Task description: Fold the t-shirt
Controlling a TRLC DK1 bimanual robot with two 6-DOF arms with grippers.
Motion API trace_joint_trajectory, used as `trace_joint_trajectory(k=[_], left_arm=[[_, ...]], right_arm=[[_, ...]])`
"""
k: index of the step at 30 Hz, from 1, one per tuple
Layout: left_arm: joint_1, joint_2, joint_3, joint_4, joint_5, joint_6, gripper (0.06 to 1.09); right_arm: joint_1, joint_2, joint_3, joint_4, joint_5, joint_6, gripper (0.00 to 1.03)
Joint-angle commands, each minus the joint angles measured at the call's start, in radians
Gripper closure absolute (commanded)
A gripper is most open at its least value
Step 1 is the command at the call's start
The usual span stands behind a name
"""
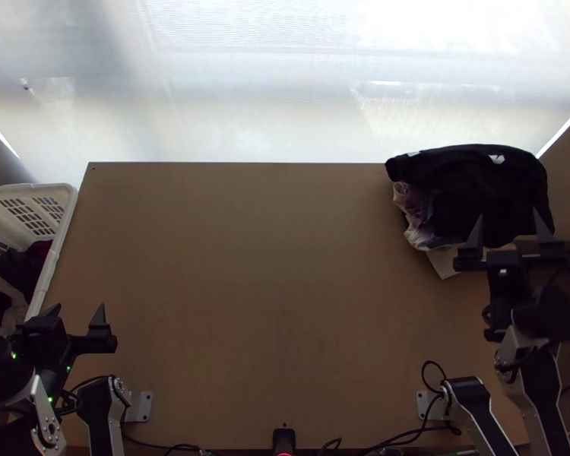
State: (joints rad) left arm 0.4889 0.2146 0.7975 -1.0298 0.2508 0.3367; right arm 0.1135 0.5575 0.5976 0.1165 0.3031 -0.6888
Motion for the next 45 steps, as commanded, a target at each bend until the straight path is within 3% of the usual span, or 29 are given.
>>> trace_joint_trajectory(k=[1,6,8,15,19,24,35,41,45], left_arm=[[0.0,-0.158,-0.044,0.074,0.11,-0.004,0.11],[0.0,-0.213,-0.104,0.166,0.214,-0.002,0.11],[0.0,-0.215,-0.144,0.209,0.242,-0.011,0.11],[-0.016,-0.212,-0.274,0.478,0.268,-0.094,0.11],[-0.059,-0.212,-0.38,0.585,0.272,-0.137,0.11],[-0.13,-0.213,-0.517,0.777,0.266,-0.019,0.11],[-0.251,-0.216,-0.696,0.767,0.266,-0.008,0.11],[-0.36,-0.215,-0.716,0.714,0.265,0.102,0.11],[-0.36,-0.215,-0.716,0.712,0.265,0.105,0.11]], right_arm=[[0.107,-0.277,-0.211,0.026,0.126,0.032,0.05],[0.109,-0.562,-0.383,0.008,0.13,0.034,0.05],[0.1,-0.564,-0.397,-0.003,0.179,0.063,0.05],[0.098,-0.564,-0.495,0.031,0.18,0.196,0.05],[0.117,-0.562,-0.498,-0.035,0.182,0.256,0.05],[0.12,-0.562,-0.501,-0.117,0.18,0.291,0.05],[0.172,-0.558,-0.504,-0.239,0.177,0.293,0.05],[0.18,-0.559,-0.504,-0.247,0.12,0.301,0.05],[0.158,-0.559,-0.504,-0.247,0.12,0.301,0.05]])
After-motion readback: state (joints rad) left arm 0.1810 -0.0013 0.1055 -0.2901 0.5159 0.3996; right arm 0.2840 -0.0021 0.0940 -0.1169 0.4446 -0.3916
